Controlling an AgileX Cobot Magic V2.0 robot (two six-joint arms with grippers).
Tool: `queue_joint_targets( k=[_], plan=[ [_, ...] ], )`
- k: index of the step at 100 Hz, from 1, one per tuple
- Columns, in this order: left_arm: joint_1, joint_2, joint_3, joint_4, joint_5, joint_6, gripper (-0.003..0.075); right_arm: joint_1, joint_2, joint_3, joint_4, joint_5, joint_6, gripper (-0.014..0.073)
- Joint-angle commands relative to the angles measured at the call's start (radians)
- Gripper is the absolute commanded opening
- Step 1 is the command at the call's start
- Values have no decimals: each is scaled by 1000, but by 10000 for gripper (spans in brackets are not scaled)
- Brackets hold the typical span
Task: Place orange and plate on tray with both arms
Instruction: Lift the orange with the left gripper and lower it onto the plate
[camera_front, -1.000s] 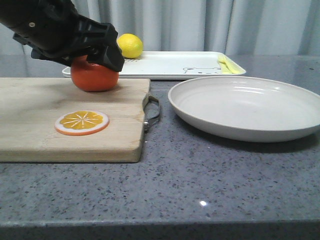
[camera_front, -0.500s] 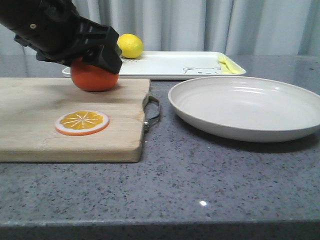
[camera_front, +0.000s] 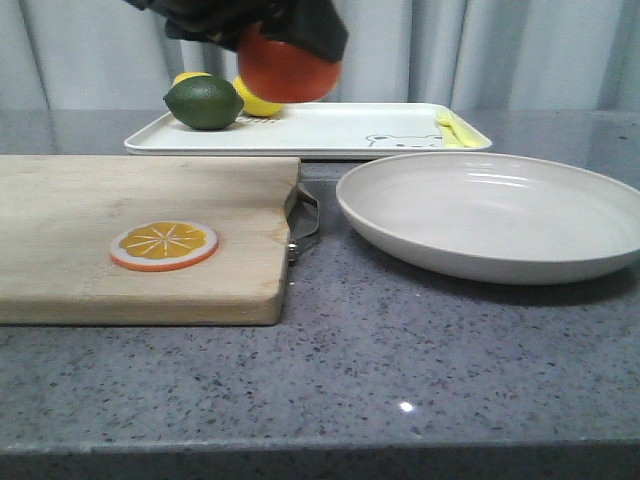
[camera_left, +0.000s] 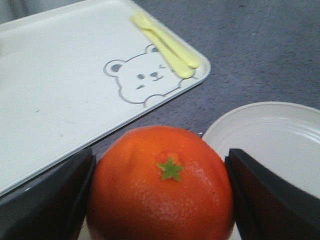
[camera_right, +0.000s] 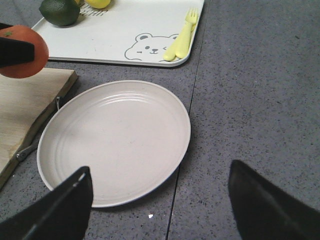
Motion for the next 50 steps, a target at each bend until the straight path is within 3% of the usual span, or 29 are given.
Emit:
queue_joint_targets(
  k=[1,50],
  plan=[
    [-52,-18,-54,-11,-74,0,262,-3,15,-36,9,-77,-5,562],
    [-228,183,-156,-11,-99,0,262,-3,15,-36,9,-77,-5,562]
  ],
)
